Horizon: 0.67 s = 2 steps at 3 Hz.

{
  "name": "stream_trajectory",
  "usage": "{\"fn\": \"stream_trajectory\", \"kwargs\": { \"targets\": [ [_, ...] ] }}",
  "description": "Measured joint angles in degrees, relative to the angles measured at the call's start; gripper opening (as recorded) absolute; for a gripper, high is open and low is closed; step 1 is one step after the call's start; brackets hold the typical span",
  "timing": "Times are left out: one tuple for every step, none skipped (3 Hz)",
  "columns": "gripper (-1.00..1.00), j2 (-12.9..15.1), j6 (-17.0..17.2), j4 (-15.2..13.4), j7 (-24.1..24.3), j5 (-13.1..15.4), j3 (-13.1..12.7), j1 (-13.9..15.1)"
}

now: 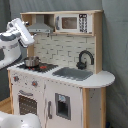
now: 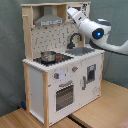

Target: Play with the kitchen

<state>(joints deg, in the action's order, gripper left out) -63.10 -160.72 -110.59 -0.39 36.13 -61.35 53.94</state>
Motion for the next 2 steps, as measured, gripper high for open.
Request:
{"fn": "stream_trajectory", "kwargs": {
  "targets": [
    [1.0,-5.5,0.2,-1.0,-2.2,0.0,-1.5,-0.1],
    [1.0,-10.2,-0.2,-4.0,-2.6,0.0,-2.4,-0.7]
  ]
}}
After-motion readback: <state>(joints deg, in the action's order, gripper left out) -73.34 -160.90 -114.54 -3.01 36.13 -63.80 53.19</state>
